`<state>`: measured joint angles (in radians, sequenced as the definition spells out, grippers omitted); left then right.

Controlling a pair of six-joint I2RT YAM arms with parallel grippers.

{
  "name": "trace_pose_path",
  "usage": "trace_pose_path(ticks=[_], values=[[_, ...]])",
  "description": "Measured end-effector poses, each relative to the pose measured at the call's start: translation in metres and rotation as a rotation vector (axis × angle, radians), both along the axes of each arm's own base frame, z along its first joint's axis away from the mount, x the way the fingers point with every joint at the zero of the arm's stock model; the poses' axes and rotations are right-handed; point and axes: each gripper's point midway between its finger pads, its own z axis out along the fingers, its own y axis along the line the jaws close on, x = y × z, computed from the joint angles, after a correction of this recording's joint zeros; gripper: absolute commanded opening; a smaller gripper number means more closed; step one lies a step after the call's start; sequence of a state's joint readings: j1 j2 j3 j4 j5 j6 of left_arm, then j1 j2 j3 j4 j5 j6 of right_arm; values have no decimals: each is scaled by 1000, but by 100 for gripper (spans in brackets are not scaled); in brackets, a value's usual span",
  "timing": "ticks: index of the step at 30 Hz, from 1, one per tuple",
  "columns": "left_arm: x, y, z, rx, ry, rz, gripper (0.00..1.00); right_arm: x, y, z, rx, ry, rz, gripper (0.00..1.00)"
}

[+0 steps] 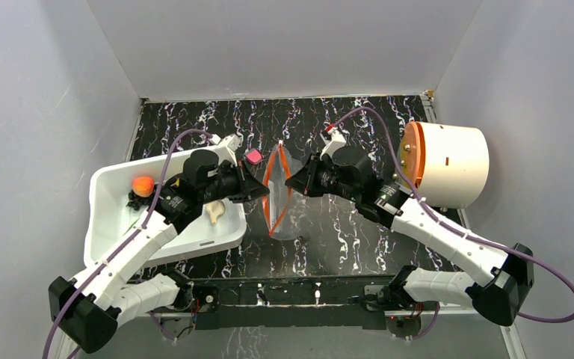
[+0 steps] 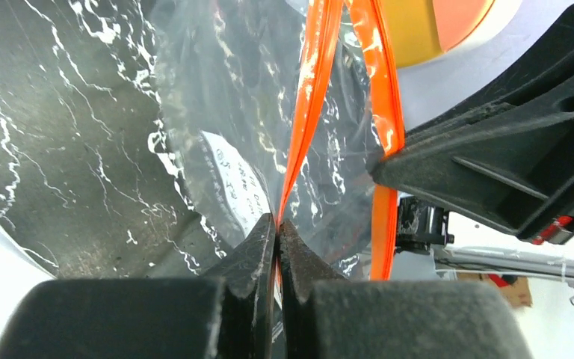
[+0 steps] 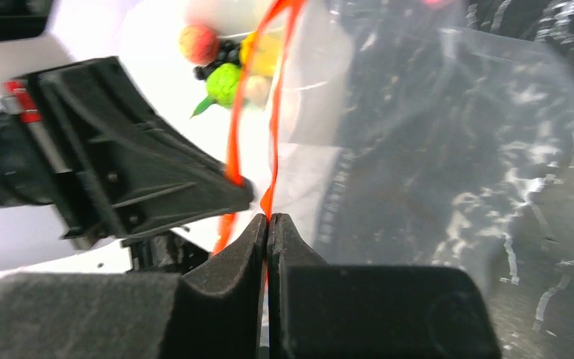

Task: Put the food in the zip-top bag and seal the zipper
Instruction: Open the zipper of the food storage bag at the center of the board.

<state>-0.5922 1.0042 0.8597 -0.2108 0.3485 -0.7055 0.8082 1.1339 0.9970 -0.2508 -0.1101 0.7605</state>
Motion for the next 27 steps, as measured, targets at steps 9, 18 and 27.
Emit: trace_pose_path(ticks=[9, 18, 27], values=[[26, 9, 63, 78, -212, 29, 0, 18, -41, -2, -141, -41, -197, 1], [32, 4, 15, 194, -183, -23, 0, 10, -47, -61, -170, 96, -240, 26], [32, -11, -11, 190, -119, -61, 0, 11, -44, -67, -109, 182, -305, 51]])
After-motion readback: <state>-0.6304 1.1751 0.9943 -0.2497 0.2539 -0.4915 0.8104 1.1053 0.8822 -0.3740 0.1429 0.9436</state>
